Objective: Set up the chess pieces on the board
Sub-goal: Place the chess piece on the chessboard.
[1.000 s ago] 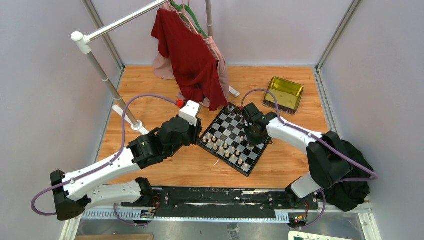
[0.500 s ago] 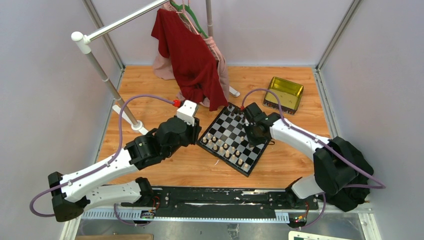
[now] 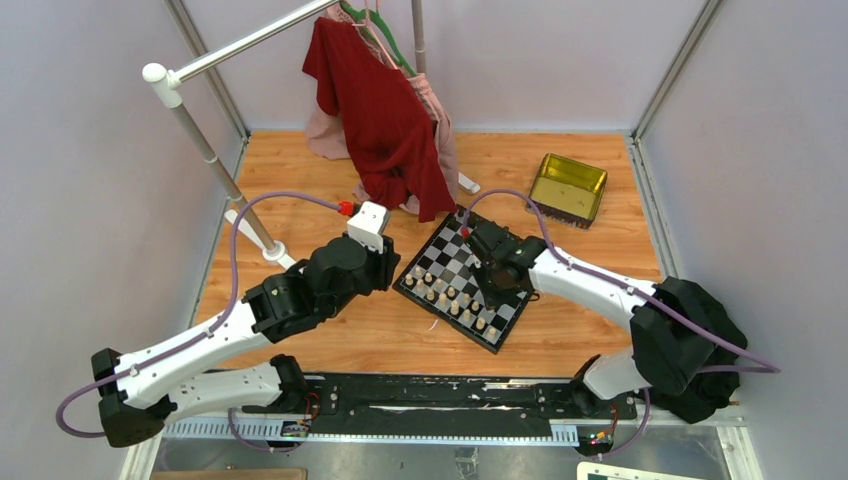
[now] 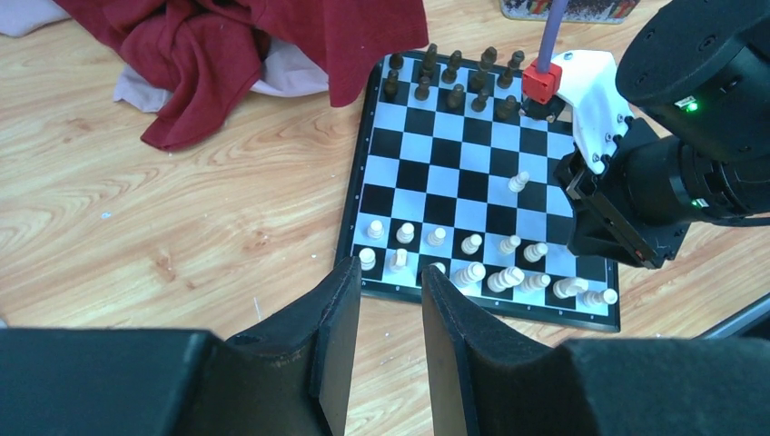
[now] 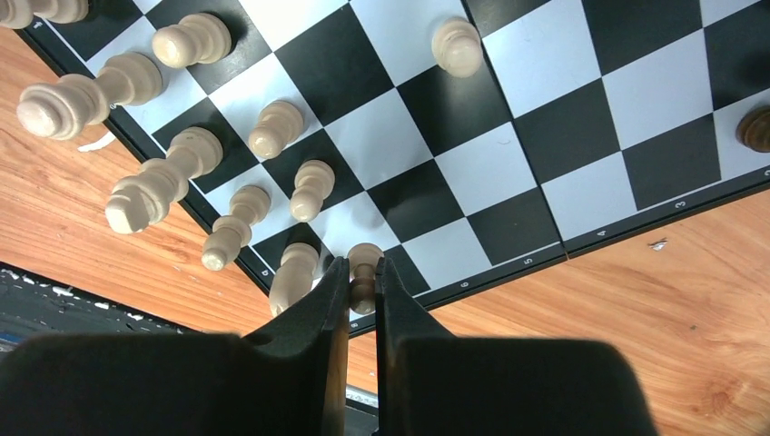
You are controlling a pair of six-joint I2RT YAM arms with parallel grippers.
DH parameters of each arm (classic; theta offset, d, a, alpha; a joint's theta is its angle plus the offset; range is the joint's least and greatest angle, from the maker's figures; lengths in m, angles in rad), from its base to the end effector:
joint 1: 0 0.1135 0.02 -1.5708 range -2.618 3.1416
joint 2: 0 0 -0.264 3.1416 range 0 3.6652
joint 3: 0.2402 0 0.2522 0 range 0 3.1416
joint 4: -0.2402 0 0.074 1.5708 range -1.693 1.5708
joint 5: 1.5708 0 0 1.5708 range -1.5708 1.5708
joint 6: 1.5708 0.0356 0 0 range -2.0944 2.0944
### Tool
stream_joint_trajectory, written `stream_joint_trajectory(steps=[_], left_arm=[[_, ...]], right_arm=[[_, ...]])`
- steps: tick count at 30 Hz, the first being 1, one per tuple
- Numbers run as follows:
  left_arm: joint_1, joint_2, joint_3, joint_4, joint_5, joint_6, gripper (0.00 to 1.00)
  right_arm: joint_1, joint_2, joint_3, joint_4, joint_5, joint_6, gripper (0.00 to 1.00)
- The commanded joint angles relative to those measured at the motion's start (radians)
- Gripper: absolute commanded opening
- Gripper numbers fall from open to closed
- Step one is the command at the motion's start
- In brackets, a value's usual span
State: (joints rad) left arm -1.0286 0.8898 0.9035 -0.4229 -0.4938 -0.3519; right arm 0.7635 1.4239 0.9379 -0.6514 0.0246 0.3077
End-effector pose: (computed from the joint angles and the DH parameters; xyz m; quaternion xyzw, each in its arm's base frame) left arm 0.1148 -0.1579 0.3400 0.1426 0.8092 -0.1812 0.5404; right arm 0.1971 0.1874 0.2138 -0.2180 0.9519 0.0994 0.1910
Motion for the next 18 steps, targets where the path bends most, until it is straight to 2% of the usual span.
stream_joint_trajectory(steps=[1, 10, 18], left_arm=[[0.005, -0.028, -0.014, -0.007, -0.014, -0.013, 0.36], [0.006, -0.037, -0.023, -0.013, -0.017, -0.015, 0.36], [0.006, -0.043, -0.031, -0.015, -0.022, -0.024, 0.36]], right_arm=[[0.03, 0.018, 0.008, -0.021, 0.005, 0.031, 0.0], [0.045, 0.049, -0.007, 0.01, 0.009, 0.04, 0.01], [0.048, 0.075, -0.007, 0.015, 0.013, 0.034, 0.07]])
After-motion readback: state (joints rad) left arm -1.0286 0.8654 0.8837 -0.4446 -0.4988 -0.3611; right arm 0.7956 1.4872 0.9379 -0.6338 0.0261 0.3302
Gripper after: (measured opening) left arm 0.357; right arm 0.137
